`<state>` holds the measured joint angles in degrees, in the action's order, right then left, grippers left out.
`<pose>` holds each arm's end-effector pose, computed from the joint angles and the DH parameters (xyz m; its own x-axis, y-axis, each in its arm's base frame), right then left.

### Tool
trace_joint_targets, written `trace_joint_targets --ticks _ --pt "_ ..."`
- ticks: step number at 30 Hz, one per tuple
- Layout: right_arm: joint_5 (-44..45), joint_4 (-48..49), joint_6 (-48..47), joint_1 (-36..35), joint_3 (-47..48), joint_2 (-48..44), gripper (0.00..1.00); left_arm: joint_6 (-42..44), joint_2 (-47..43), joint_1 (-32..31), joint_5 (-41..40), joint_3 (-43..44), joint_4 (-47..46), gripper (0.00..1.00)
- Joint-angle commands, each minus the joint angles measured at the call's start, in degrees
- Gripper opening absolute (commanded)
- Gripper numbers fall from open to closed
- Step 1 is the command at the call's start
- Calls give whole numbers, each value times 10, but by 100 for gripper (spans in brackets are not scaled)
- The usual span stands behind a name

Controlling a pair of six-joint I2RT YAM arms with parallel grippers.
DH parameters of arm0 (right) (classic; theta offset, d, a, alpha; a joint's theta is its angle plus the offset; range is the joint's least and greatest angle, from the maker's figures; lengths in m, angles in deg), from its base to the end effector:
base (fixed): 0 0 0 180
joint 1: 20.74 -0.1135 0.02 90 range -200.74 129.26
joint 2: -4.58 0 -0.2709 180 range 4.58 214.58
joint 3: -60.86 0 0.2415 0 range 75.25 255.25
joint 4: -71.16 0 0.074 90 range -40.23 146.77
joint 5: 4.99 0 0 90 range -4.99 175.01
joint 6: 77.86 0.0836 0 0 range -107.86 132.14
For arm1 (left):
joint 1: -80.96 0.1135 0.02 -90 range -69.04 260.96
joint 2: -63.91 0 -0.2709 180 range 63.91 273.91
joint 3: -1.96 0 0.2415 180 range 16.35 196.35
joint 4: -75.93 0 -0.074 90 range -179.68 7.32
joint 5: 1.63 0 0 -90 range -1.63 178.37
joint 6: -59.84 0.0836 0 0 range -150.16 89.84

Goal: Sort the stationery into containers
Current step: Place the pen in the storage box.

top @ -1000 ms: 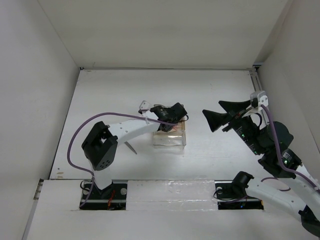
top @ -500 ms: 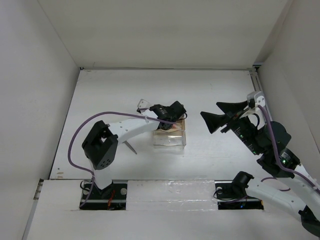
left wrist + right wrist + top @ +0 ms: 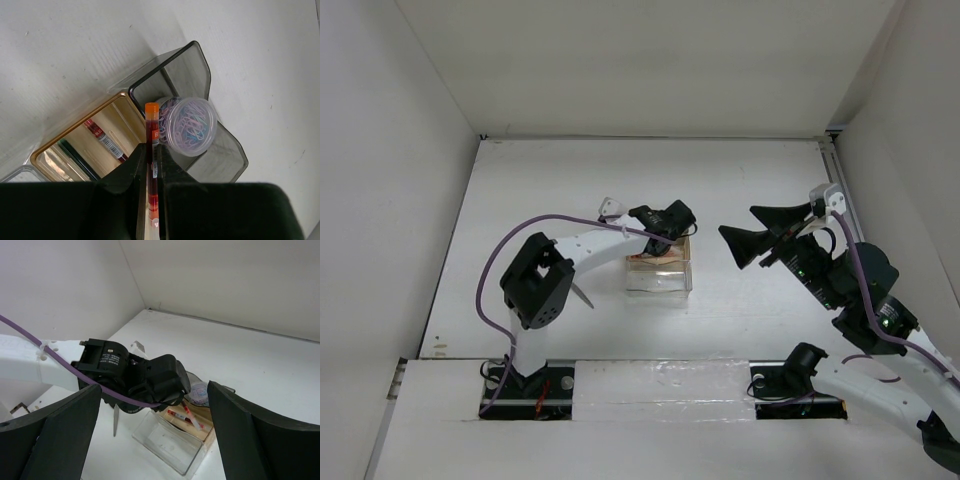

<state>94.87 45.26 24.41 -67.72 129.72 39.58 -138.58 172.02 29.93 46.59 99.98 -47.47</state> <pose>0.1152 0.1025 0.4251 -0.0362 0.2681 -0.9627 -0.6109 0.7565 0.2336 0.2923 -0.2728 0.2035 -0.2102 -0.8651 -0.4555 -0.6788 0.4645 -0.5688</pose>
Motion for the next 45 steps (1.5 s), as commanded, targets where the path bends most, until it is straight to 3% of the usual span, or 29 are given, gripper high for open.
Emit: trace_joint_targets --ticks 1,18,32,36,40,42,45 --pt "-9 28 -4 -5 -4 0 92 -305 2 -1 -60 19 23 0" --pt "-9 28 -9 0 -10 -6 92 -349 13 -18 -37 8 34 0" --pt "-14 28 -9 0 -15 -6 92 -348 -13 -23 -37 -14 28 30" --pt "-14 28 -9 0 -15 0 92 -337 -34 -35 -64 -14 28 30" --pt "-14 33 -9 0 -15 0 92 -337 -49 -65 -138 36 85 31" --pt "-14 33 -9 0 -15 0 93 -337 -62 -82 -183 77 142 37" --pt "-14 33 -9 0 -10 0 95 -337 -90 -93 -213 95 217 67"
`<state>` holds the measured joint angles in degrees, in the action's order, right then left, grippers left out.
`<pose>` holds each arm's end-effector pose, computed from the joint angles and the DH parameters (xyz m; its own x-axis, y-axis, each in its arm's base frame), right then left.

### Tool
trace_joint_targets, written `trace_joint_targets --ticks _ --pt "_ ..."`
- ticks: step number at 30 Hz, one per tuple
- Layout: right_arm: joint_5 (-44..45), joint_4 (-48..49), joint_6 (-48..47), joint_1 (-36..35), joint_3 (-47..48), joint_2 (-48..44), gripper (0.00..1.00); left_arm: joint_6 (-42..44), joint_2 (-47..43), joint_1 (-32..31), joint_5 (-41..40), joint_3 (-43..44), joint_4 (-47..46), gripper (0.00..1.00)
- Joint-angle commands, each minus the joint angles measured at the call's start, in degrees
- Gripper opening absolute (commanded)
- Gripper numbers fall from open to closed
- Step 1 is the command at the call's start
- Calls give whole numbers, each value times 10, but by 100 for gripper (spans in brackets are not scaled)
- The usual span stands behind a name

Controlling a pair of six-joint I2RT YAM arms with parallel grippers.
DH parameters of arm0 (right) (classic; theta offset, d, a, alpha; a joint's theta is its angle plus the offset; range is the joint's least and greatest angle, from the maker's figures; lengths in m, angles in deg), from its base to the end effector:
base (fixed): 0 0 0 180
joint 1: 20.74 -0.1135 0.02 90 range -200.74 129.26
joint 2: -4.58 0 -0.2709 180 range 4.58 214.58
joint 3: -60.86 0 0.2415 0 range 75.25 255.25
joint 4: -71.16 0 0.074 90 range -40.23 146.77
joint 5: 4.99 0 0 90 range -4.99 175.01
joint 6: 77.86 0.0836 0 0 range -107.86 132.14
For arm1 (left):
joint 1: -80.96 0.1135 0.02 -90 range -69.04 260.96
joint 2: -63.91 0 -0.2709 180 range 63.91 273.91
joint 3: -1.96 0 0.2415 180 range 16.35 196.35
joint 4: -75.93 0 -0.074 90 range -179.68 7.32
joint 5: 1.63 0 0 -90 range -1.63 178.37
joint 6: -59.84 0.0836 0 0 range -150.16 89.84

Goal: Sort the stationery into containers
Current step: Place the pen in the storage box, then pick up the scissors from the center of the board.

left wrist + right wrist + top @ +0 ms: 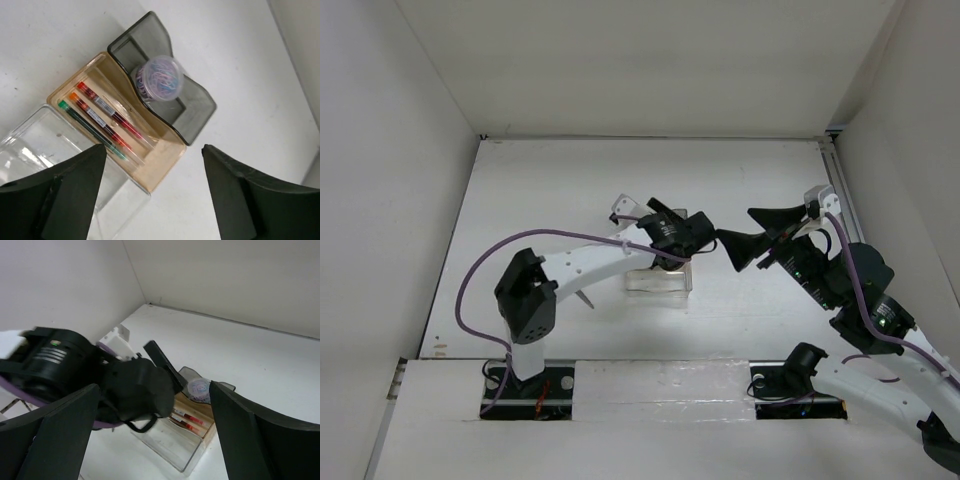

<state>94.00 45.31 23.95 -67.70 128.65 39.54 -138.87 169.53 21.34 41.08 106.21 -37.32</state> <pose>0.1162 0.1053 0.4187 -0.0449 0.2481 -0.9677 -0.6200 0.7526 0.2217 0.2467 -0.2994 0.2473 -0.2725 -0.8055 -0.5263 -0.5878 0.5724 -0.5717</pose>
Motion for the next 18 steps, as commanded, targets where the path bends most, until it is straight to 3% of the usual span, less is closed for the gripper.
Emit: trace_joint_targets --ticks 1,2,5,9,10,11,12,13,14,15,17,18 --pt "2 33 -5 0 1 0 96 -329 -75 -7 -163 25 123 77" --pt "2 33 -5 0 1 0 98 -298 -93 -7 -163 10 123 89" --pt "30 33 9 0 1 0 100 -205 -177 32 -142 -65 71 100" --pt "57 28 47 6 -6 -6 100 23 -314 132 -59 -180 -57 100" --pt "72 28 98 6 -6 -6 100 76 -372 190 -8 -205 -117 100" --pt "72 38 98 11 -14 -6 100 176 -400 224 23 -230 -147 100" --pt "55 48 98 11 -22 -13 100 215 -429 262 60 -291 -176 100" --pt "50 59 98 11 -23 -13 100 245 -480 346 101 -324 -221 100" --pt "38 68 103 11 -30 -13 100 269 -503 387 178 -354 -240 100" --pt "17 80 103 11 -30 -13 100 313 -522 426 211 -409 -255 100" --pt "-4 86 103 11 -30 -2 100 351 -550 522 283 -443 -272 100" --pt "-24 93 103 11 -30 7 100 366 -550 541 292 -458 -272 100"
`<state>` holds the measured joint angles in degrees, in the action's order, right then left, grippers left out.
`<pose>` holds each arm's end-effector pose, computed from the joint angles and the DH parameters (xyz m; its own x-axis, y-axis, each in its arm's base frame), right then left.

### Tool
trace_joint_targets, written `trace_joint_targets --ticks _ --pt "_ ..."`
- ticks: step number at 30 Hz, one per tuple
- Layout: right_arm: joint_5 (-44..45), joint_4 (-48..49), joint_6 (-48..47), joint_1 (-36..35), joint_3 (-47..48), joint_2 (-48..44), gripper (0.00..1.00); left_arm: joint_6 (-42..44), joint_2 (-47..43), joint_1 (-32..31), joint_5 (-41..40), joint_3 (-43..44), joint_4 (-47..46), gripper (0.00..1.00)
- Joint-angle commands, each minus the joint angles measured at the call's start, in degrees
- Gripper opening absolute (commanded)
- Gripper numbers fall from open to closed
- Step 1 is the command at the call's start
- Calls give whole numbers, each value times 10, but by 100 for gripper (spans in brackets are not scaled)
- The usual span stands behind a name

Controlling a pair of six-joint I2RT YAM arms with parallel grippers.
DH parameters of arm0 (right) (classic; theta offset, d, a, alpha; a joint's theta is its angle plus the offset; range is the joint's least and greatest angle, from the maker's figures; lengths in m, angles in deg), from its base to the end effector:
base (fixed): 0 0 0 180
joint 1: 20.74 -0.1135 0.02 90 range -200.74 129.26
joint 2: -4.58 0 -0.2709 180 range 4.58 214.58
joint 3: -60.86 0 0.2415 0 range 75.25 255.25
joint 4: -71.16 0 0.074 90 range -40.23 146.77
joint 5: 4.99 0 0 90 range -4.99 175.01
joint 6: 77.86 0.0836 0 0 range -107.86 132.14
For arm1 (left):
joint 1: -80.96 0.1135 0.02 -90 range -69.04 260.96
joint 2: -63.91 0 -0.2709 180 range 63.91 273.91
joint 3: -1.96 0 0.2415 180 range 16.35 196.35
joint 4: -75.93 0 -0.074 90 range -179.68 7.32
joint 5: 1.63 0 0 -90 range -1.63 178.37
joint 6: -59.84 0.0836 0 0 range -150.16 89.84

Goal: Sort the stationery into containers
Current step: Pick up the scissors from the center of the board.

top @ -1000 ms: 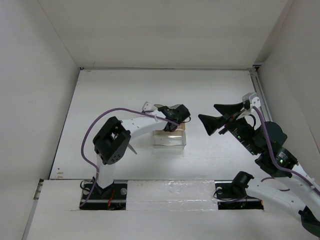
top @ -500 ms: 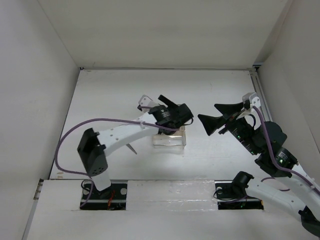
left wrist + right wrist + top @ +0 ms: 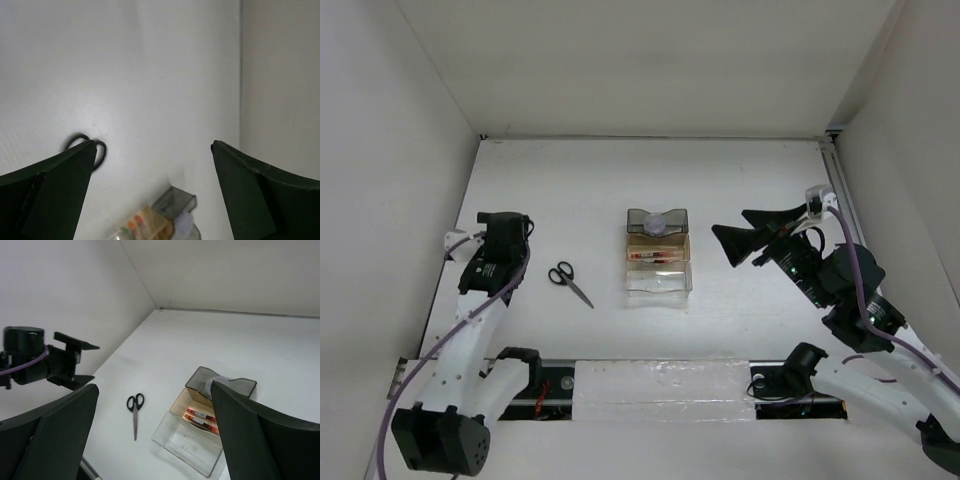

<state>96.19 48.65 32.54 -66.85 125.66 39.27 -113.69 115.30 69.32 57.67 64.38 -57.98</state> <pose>0.1232 0.1047 0.4095 -0.1141 0.3747 -0.9201 -0.5697 0.7341 0.3695 0.2118 0.0000 0.2876 0.1709 -0.9075 -0.3836 -0.5856 0.2196 -0.7803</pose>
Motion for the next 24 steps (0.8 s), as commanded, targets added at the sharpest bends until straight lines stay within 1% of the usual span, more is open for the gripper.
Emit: trace_joint_targets --ticks 1,5,6,10,12,13,16,19,20,21,24 --pt "-55 70 17 2 0 10 100 128 -1 72 132 -45 -66 100" --pt "-81 84 23 2 -6 32 100 146 70 80 132 -45 -55 100" --pt "-81 84 23 2 -6 32 100 146 111 80 147 -45 -65 100" --pt "-81 84 17 2 -11 24 100 167 197 80 181 -32 -88 98" --pt "-74 84 17 2 -16 8 100 167 214 80 181 -26 -89 98" --pt "-74 84 17 2 -23 8 100 167 219 80 174 -26 -80 96" --pt "-74 95 17 2 -35 3 100 167 219 80 169 -21 -66 95" --pt "-69 110 17 2 -49 3 100 202 213 80 163 -10 -66 88" --pt "-69 115 17 2 -49 3 100 220 213 80 175 -10 -74 87" --pt "-69 127 17 2 -58 3 100 234 222 80 184 -5 -74 87" --pt "-75 135 22 2 -63 14 100 254 243 72 190 4 -65 82"
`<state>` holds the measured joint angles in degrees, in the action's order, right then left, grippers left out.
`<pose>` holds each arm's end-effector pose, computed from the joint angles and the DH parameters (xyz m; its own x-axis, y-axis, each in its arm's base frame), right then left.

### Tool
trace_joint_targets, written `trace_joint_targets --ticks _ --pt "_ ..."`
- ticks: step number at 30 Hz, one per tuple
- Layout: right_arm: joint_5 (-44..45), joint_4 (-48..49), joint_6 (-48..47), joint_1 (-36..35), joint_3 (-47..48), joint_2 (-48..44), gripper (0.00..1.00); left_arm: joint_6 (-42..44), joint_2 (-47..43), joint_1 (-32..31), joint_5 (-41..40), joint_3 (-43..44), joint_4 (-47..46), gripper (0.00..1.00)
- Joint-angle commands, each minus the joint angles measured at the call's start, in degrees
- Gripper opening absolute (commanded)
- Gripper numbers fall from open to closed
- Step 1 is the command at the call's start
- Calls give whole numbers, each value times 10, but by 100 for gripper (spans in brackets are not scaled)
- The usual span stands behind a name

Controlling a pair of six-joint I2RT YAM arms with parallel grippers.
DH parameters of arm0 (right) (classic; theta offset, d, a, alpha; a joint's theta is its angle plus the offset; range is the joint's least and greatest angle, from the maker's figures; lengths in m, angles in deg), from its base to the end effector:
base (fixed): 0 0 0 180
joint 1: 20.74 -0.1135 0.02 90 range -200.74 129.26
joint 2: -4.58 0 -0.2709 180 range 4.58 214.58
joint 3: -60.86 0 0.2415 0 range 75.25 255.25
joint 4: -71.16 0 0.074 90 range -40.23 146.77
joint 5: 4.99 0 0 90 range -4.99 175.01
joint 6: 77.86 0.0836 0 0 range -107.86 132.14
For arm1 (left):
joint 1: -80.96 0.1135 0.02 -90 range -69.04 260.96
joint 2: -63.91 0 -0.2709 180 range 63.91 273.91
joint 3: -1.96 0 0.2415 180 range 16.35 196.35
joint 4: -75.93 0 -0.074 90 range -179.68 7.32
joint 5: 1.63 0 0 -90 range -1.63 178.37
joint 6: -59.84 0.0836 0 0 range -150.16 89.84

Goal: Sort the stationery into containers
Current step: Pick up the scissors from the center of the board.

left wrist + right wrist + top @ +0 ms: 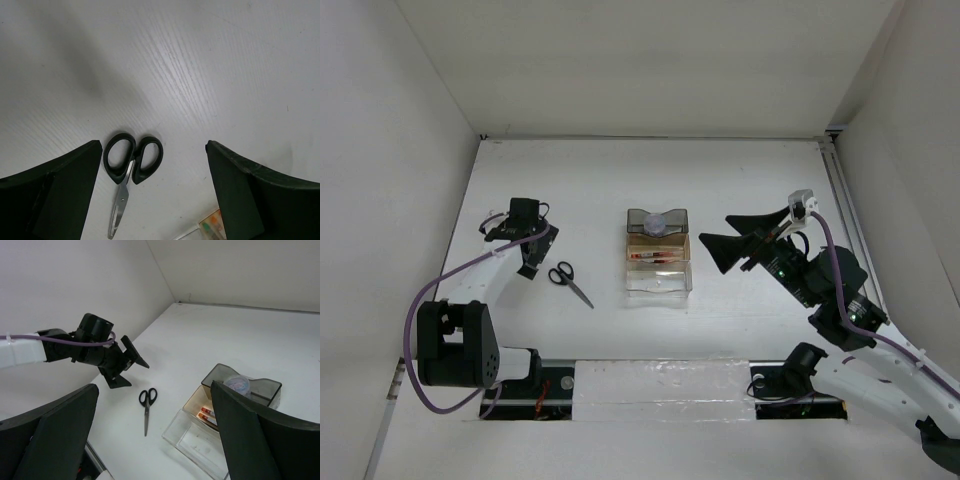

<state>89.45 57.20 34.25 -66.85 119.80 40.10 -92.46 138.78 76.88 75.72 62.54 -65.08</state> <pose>0.1269 0.1226 0.3927 -0.1449 0.3906 -0.9091 -0.6595 0.6468 0.3831 0.2769 -0.0014 0.1907 -0.3175 -0.8435 -0.4334 -0.7363 0.5072 -0.4478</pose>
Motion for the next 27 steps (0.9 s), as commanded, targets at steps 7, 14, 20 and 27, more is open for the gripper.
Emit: trace_joint_targets --ticks 7,14,20,27 --pt "-14 49 5 2 -4 12 100 67 16 -17 4 9 12 62" --pt "-20 49 5 2 -10 17 100 140 40 -17 88 15 -52 61" --pt "-20 49 0 2 -10 23 100 157 80 -17 133 27 -89 61" --pt "-20 49 0 2 -10 23 100 152 94 -41 142 35 -105 58"
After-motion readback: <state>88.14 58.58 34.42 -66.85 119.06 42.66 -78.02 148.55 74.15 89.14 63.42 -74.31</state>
